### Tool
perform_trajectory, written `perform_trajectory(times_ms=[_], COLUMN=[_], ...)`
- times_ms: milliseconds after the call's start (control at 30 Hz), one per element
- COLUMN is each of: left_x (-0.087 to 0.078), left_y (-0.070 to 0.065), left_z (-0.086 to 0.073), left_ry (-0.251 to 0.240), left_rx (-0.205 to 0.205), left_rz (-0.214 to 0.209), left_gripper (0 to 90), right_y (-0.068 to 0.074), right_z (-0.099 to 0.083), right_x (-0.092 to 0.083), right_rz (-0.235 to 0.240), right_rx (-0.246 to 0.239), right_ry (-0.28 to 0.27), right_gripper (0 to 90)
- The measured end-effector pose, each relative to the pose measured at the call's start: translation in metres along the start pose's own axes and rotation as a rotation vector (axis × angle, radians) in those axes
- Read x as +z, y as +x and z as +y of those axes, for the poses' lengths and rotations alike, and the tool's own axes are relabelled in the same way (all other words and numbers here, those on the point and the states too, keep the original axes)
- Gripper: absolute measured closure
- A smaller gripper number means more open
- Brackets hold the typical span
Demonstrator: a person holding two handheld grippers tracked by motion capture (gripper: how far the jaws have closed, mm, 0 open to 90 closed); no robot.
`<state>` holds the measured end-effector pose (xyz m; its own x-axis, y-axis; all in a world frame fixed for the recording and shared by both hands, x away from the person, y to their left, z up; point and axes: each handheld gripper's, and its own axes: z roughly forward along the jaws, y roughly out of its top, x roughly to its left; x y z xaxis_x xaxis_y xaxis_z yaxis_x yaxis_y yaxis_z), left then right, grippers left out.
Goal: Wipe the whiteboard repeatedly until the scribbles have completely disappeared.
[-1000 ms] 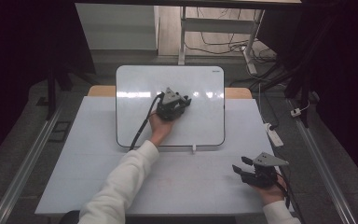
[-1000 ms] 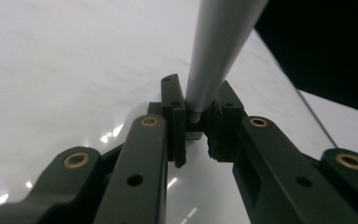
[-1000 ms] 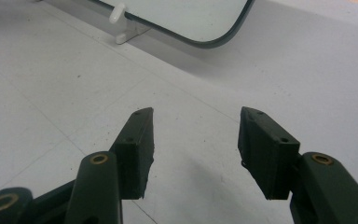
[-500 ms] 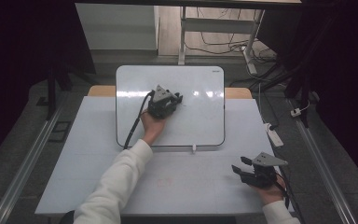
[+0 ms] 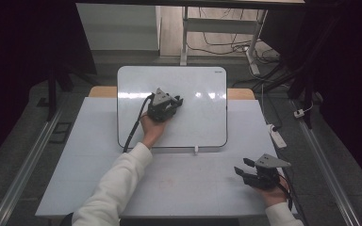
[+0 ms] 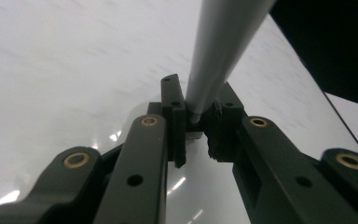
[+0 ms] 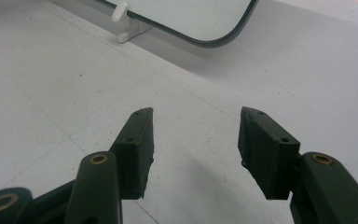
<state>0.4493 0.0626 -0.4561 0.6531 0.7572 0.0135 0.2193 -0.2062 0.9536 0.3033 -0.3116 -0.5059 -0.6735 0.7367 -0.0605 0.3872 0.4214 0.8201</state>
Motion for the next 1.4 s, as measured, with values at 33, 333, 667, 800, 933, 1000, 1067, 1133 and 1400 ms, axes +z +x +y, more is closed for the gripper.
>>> perform_trajectory(times_ms=[33,333,667,800,933,1000,1067,1133,1400], left_x=[0.001,0.008,0.012,-0.006,-0.018,-0.015,-0.009,-0.005,-0.021], left_y=[-0.002,0.02,0.01,0.025,0.034,0.026,0.015,0.006,0.021], left_z=[0.001,0.023,0.019,0.015,0.009,0.006,0.003,-0.001,-0.007], left_ry=[-0.001,-0.036,-0.02,-0.01,-0.014,-0.009,-0.003,0.002,-0.006], left_rx=[0.013,-0.046,-0.043,-0.025,-0.046,-0.037,-0.023,-0.011,-0.048], left_rz=[0.009,0.037,-0.013,0.037,0.052,0.036,0.012,-0.005,0.02], left_gripper=[77.7,77.7,77.7,77.7,77.7,77.7,77.7,77.7,77.7], right_y=[0.001,0.0,0.0,-0.002,0.0,0.001,0.001,0.001,0.0], right_z=[0.0,0.0,-0.001,-0.002,-0.001,0.0,0.0,0.0,-0.001], right_x=[0.0,-0.001,-0.001,0.0,0.001,0.001,0.001,0.001,0.0], right_rz=[0.001,-0.004,-0.003,-0.001,0.002,0.004,0.003,0.0,0.001], right_rx=[-0.001,0.002,0.001,0.007,0.002,-0.002,-0.006,-0.006,0.0], right_ry=[0.0,0.001,0.0,0.002,0.003,0.003,0.004,0.003,0.002], right_gripper=[45.2,45.2,45.2,45.2,45.1,45.1,45.1,45.1,45.1])
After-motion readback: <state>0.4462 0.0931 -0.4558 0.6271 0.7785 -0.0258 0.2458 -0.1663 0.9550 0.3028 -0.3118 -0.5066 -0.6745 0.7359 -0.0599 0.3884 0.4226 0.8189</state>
